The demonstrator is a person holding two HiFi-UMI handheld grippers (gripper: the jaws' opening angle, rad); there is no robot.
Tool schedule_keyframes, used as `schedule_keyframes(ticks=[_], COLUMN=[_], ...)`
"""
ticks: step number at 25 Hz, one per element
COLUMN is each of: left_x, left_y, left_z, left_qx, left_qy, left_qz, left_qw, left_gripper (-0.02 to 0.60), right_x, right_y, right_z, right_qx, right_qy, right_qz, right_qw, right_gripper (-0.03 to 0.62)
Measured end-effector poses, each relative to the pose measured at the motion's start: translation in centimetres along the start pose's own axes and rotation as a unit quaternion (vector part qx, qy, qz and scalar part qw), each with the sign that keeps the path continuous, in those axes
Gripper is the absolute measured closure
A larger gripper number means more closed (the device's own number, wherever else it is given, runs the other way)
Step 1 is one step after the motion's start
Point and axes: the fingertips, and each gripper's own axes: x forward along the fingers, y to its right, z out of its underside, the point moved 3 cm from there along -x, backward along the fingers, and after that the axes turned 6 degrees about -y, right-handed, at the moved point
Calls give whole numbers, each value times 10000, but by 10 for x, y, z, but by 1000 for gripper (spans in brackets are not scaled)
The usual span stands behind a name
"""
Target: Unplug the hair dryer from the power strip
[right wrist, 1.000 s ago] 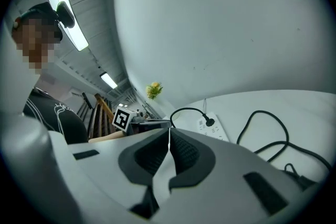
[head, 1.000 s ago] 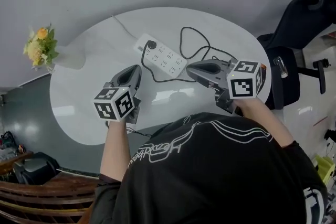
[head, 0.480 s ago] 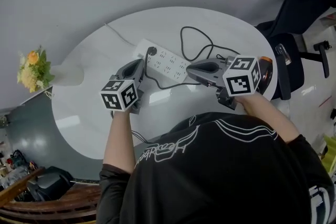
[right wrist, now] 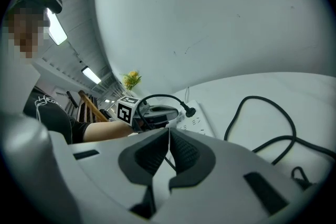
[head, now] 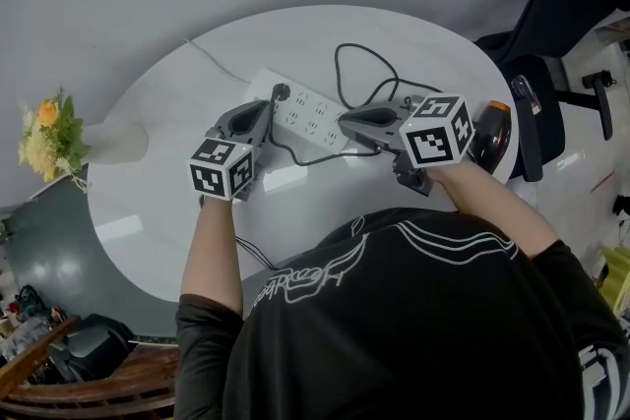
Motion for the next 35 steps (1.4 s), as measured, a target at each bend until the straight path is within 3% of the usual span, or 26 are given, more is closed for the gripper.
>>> schedule_keyframes(ticks=[5,9,15,25,27,28,35], left_x=[7,7,7,7,8,8,7], left_y=[-1,-3,-4,-5,-4,-4,-4], left_z=[7,13,13,14,13,12,13], left_qx=[418,570,524,497,521,553,503], left_qy=[-248,-242,-8,96,96,99,203], left_qz=[33,73,204,17,19,0,-105], left_qw=[9988,9981,9984,9987,9986,9984,9985], left_gripper=[578,578,578,580,580,580,580], right_x=[9,14,23,60,69,73,104], right_y=[4,7,16,18,19,19,22], right_z=[-2,-3,-5,-40,-47,-51,-65], right_qx=[4,-303,-789,-1469,-1584,-1659,-2320], right_qy=[66,31,-176,-292,-317,-341,-538], right_qz=[13,276,555,638,664,713,1196], right_qw=[10000,9992,9952,9867,9846,9830,9638], right_gripper=[595,595,595,592,560,511,499])
